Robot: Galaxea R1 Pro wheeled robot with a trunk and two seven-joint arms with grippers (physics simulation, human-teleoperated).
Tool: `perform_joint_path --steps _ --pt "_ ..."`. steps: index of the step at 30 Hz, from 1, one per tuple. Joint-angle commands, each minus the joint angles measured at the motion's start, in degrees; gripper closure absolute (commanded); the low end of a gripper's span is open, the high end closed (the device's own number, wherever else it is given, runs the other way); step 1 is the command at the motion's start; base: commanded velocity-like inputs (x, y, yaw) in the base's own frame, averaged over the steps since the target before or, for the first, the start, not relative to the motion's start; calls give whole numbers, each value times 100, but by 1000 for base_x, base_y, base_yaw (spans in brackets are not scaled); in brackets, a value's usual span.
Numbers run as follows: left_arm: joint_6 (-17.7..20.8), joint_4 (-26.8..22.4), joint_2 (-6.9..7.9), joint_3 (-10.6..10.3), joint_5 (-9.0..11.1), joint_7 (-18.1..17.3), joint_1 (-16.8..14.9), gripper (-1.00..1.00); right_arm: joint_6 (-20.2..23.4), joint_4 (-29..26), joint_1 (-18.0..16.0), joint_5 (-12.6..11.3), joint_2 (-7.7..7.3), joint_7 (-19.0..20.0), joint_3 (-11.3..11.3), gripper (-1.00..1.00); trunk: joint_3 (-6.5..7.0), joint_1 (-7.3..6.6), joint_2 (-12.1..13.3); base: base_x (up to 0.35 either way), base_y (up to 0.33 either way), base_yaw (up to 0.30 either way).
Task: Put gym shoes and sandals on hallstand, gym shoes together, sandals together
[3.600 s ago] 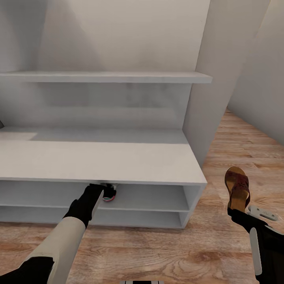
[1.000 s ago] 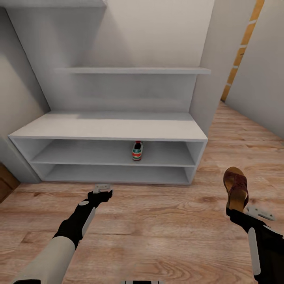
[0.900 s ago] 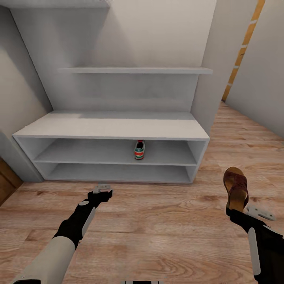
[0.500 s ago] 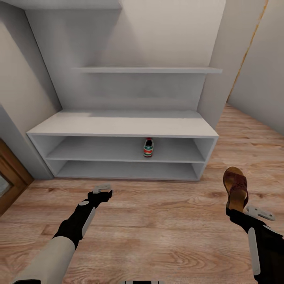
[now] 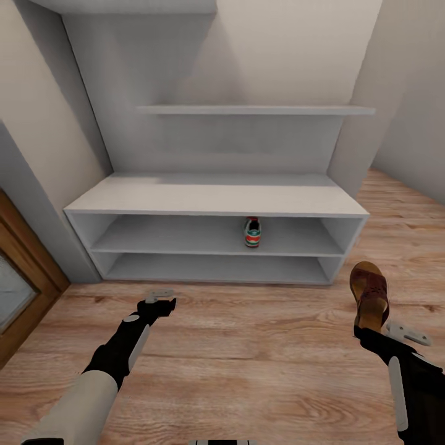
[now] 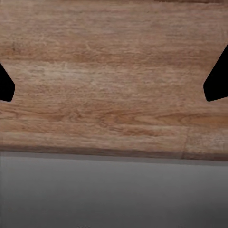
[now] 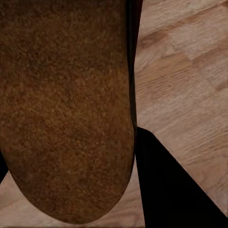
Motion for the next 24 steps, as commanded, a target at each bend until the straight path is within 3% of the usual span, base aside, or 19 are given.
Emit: perform_joint_path --steps 1,24 --pt "30 -8 -5 20 -7 -15 -1 -100 34 -11 -4 -9 2 -17 -3 100 -5 0 -2 92 349 0" --pt "36 -8 -5 21 1 -15 -1 -100 34 -5 -4 -9 25 -11 11 100 -5 0 -2 10 349 0"
